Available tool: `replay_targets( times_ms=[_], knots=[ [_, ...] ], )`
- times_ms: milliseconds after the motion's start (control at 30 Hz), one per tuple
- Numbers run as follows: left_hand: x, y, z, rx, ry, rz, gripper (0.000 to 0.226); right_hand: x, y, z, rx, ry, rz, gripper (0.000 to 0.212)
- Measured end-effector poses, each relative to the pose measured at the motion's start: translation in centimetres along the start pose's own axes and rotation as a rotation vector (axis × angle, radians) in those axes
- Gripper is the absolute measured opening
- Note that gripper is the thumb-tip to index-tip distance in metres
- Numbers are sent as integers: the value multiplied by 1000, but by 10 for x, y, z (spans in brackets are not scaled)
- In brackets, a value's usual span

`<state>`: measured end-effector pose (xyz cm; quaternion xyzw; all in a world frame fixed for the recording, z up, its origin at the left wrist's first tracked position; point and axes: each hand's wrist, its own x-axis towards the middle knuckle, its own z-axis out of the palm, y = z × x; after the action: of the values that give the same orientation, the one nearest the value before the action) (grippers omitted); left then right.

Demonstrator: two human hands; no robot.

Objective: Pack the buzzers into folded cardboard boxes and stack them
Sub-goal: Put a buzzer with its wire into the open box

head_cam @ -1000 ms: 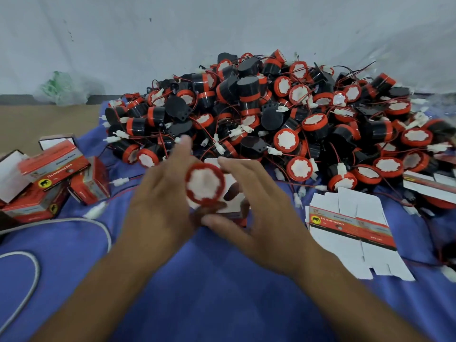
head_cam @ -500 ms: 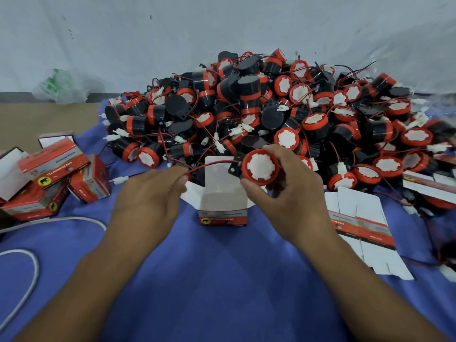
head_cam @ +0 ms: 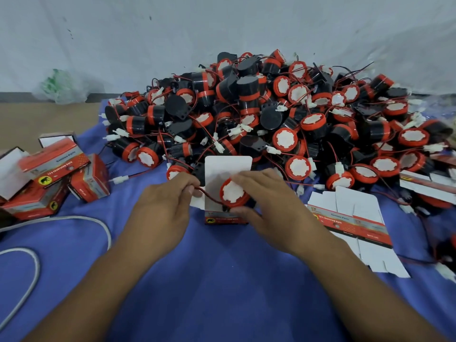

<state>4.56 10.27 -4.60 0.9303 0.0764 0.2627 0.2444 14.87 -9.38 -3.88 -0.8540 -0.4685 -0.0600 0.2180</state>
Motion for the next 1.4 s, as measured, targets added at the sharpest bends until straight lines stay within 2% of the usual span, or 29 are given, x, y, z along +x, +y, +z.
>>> replay_targets(
  times_ms=[67,167,267,400,533,667,733,900,1033,1133,1200,1267,1400],
  knots=[
    [-1,2,0,-11,-8,19,20,0,-5,5,20,-38,0,53],
    [-2,5,-1,-58,8,27,19,-1,-9,8,67,10,88,47],
    [-2,8,-2,-66,-26,-6,36,-2,-9,11,13,70,93,25],
    [-8,9,-4,-141,-177,6,65,-1,-9,12,-75,1,86,33],
    [-8,4,-7,-244,-300,100,60,-1,-7,9,-82,14,76,32],
    [-10,-3,-7,-151,-394,143,70,-1,-7,3,-112,-20,41,33],
    [-10,-4,-5,-91,-376,183,72,0,-7,-1,-100,-51,28,34],
    [-10,5,11,157,-137,293,56,0,-10,-15,-118,-140,16,44],
    [-7,5,15,-41,-42,243,42,-2,-15,-18,-149,-164,-10,47],
    [-9,11,14,-160,61,83,17,-3,-17,-17,-141,-172,-61,43],
    [-11,18,15,-259,74,1,11,-2,-19,-13,-133,-189,-97,53],
    [-12,25,14,-354,47,-34,15,-1,-20,-8,-105,-183,-123,63],
    [-10,25,11,-417,-48,-47,53,-2,-22,-3,-56,-101,-135,48]
  ],
)
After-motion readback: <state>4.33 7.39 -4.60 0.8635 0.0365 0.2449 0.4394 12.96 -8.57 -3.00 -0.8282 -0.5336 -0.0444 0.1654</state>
